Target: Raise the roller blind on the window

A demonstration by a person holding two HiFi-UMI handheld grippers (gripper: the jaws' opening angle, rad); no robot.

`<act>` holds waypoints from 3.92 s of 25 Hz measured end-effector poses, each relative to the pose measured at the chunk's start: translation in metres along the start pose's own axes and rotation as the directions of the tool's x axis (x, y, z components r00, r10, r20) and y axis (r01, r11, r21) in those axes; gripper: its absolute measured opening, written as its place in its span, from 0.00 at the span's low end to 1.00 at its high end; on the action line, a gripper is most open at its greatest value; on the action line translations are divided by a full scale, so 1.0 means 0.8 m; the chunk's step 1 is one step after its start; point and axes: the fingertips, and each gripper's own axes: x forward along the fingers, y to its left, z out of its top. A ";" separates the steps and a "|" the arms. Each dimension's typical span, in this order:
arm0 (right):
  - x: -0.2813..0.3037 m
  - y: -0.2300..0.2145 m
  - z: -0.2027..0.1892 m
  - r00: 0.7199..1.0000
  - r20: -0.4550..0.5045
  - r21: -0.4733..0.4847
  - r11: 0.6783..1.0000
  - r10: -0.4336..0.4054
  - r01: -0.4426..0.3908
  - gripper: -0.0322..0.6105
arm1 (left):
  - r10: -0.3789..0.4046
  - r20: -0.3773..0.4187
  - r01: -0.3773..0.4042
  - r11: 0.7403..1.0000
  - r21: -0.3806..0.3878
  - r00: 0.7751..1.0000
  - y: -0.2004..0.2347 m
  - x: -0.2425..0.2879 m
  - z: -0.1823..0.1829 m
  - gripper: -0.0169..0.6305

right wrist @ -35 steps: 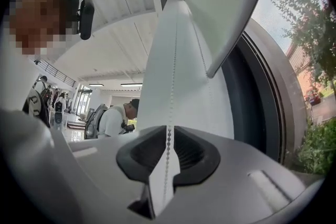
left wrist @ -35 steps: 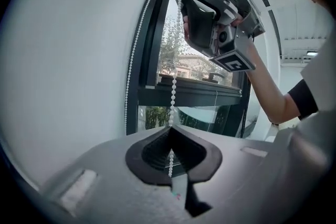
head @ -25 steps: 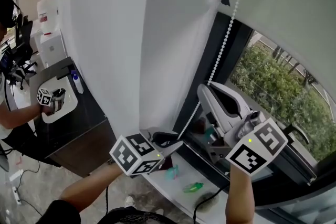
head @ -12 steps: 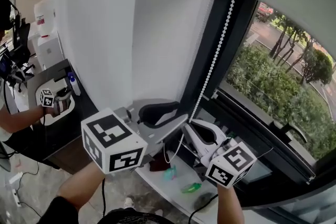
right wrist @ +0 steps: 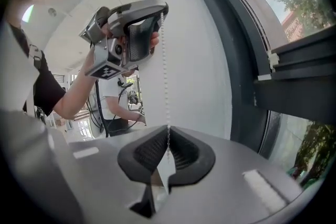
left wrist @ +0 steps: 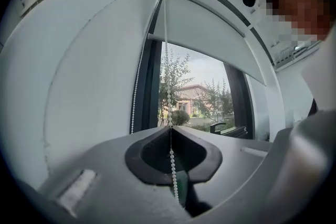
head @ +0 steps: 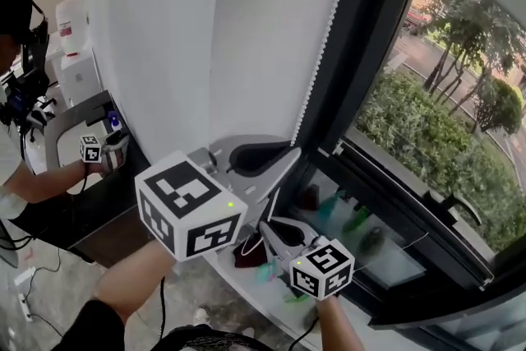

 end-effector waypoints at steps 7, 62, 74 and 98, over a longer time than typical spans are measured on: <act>-0.035 -0.011 0.043 0.998 0.043 -0.016 0.999 0.050 -0.049 0.27 | -0.019 -0.042 0.018 1.000 -0.023 0.999 0.008 0.000 -0.020 0.04; -0.046 -0.012 0.096 0.995 0.102 -0.165 0.986 -0.014 0.031 0.07 | 0.000 0.065 0.000 1.000 0.001 0.998 -0.010 0.013 0.004 0.04; -0.097 -0.014 0.200 0.917 0.366 -0.036 0.982 -0.160 0.186 0.18 | 0.039 -0.109 -0.042 0.999 -0.024 0.993 -0.007 0.007 -0.110 0.04; -0.050 0.003 0.106 0.893 0.263 0.037 0.928 -0.366 0.369 0.08 | 0.372 -0.051 -0.372 0.928 0.007 0.927 0.016 -0.075 -0.145 0.09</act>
